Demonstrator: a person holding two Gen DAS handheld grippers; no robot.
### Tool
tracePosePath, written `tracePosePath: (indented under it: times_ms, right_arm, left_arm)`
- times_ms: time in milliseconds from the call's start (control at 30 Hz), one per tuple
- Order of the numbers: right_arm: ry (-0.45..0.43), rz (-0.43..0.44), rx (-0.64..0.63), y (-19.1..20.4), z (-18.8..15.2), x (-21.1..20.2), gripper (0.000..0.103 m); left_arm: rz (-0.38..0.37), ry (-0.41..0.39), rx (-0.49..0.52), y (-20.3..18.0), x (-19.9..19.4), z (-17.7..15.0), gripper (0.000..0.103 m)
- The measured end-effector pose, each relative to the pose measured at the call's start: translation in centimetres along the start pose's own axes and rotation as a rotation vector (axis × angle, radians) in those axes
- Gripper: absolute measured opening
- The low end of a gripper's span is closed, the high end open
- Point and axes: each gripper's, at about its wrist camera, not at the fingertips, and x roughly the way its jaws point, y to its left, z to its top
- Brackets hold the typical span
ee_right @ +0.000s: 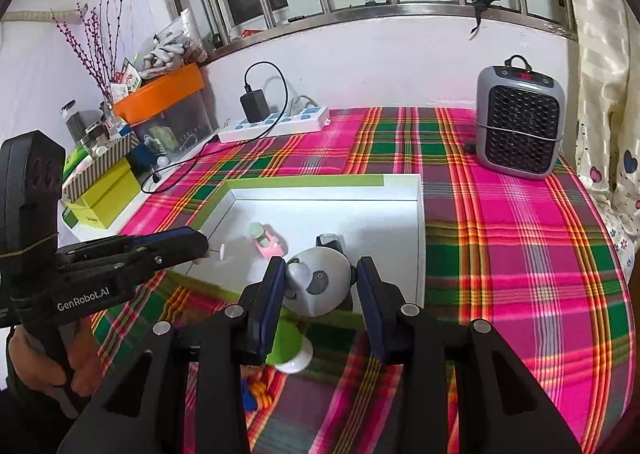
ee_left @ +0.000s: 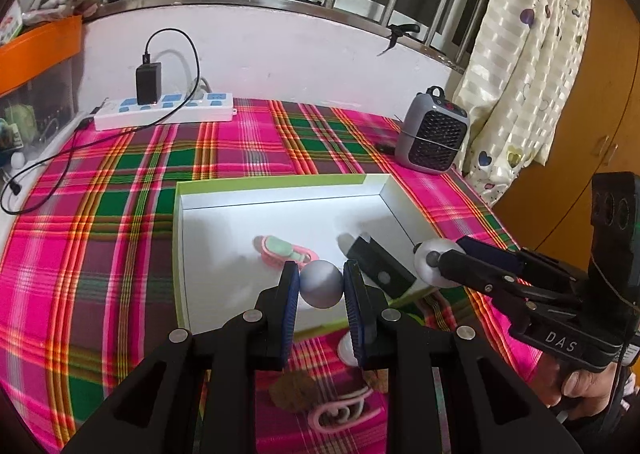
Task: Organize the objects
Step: 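Carry the white ball and panda disc into the green box and open both tools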
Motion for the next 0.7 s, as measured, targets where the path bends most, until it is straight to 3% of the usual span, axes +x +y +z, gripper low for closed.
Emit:
tracePosePath:
  times_ms: [467, 700]
  right_arm:
    - [0.073, 0.034, -0.053, 1.6, -0.4, 4.6, 0.038]
    - [0.076, -0.013, -0.124, 2.2, -0.6, 5.3, 0.038]
  left_arm:
    - [0.032, 0.042, -0.044, 2.2, 2.4, -0.5, 0.021]
    - [0.047, 0.075, -0.058, 2.7, 3.6, -0.9, 0.021]
